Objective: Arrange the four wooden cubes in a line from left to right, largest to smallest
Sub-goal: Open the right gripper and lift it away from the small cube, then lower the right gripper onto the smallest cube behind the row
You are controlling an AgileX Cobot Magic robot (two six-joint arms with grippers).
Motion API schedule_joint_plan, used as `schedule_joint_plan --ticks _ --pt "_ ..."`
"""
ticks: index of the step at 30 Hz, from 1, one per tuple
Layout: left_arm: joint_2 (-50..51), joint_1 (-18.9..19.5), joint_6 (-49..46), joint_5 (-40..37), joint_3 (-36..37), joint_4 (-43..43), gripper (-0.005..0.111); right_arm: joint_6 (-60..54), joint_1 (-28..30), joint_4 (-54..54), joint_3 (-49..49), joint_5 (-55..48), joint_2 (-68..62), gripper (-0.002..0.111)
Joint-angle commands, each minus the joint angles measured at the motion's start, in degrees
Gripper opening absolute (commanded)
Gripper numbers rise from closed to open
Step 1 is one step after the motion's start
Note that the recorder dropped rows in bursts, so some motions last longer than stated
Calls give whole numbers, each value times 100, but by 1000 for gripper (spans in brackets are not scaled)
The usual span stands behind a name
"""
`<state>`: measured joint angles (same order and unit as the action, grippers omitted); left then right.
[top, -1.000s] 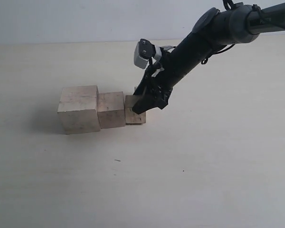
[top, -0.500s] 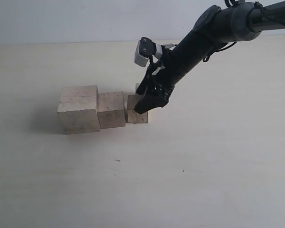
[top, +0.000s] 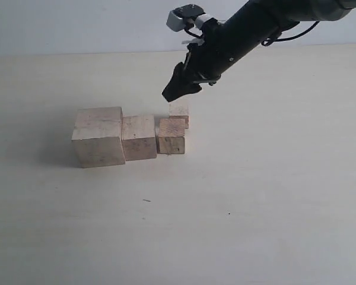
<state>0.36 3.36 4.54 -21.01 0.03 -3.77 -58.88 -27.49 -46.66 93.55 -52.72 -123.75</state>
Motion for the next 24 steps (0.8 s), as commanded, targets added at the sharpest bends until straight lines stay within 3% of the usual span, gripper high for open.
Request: schedule_joint_plan --ticks 1,3,6,9,13,16,21,24 --pt "-36 -6 14 40 -3 8 0 653 24 95 -1 355 17 18" --pt "-36 -6 14 40 -3 8 0 961 24 56 -1 544 3 0" --pt "-36 -6 14 40 -3 8 0 2780 24 600 -1 888 3 0" --pt "-36 -6 14 40 -3 8 0 4164 -162 1815 -1 962 80 0" --pt "-36 -6 14 40 -3 8 0 6081 -674 3776 -1 1109 172 0" --pt "-36 -6 14 40 -3 8 0 6857 -1066 4524 9 1146 172 0" --pt "-36 -6 14 40 -3 8 0 6958 -1288 4539 22 1728 172 10" --pt "-36 -6 14 40 -3 8 0 7232 -1288 4537 78 1741 172 24"
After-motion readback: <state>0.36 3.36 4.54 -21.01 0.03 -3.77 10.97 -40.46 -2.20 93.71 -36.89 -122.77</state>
